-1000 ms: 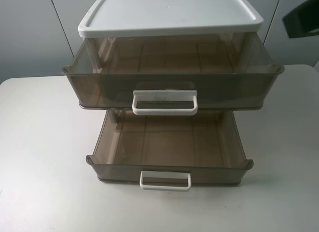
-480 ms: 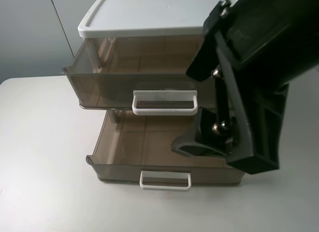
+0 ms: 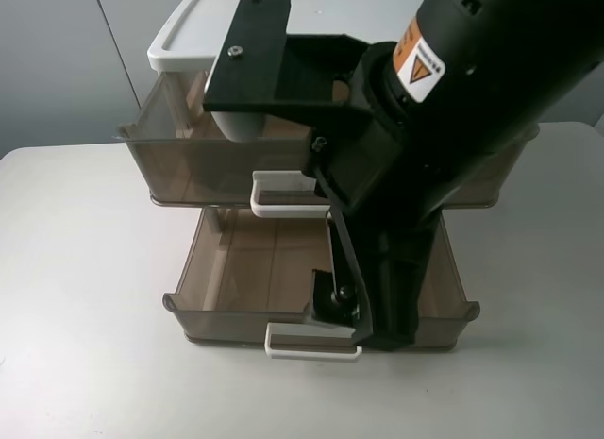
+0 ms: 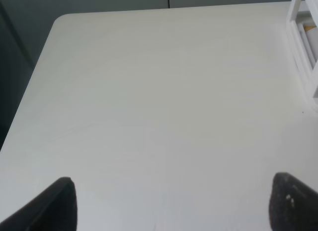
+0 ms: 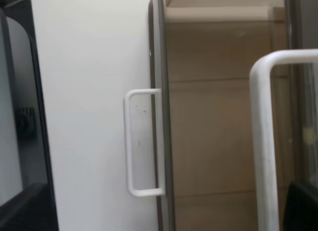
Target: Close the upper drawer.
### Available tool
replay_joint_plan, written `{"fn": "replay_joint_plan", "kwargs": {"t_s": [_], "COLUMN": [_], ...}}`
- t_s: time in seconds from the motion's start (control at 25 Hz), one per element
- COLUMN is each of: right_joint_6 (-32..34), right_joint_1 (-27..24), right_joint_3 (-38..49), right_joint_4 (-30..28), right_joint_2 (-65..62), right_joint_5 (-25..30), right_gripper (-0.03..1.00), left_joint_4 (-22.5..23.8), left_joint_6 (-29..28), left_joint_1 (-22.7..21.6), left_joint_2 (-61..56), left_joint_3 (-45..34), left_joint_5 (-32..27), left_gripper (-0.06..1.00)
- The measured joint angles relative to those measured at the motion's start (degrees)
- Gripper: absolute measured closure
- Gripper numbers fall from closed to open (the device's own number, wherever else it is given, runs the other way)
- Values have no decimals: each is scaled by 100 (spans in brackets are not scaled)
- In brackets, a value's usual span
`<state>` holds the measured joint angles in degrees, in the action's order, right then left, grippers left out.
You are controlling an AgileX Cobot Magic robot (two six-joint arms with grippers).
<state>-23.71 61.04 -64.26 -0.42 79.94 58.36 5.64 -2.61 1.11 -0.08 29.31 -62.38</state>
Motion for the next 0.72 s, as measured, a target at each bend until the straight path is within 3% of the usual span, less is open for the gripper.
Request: {"fn": "replay_joint_plan", "kwargs": {"t_s": [0.28,0.72], "right_joint_6": [-288,-348], "right_joint_1": [0,-22], "right_joint_3": [0,0], "right_joint_4": [-91,-941], "right_joint_2": [243,553], "right_joint_5": [-351,-657], "right_gripper": [27,27], "left_joint_4": [0,0], "left_joint_6": [0,0], "left_joint_1": [0,0], "left_joint_2": [0,0], "left_joint_3": [0,0], "left_joint_5": [0,0], "left_gripper": [20,20]}}
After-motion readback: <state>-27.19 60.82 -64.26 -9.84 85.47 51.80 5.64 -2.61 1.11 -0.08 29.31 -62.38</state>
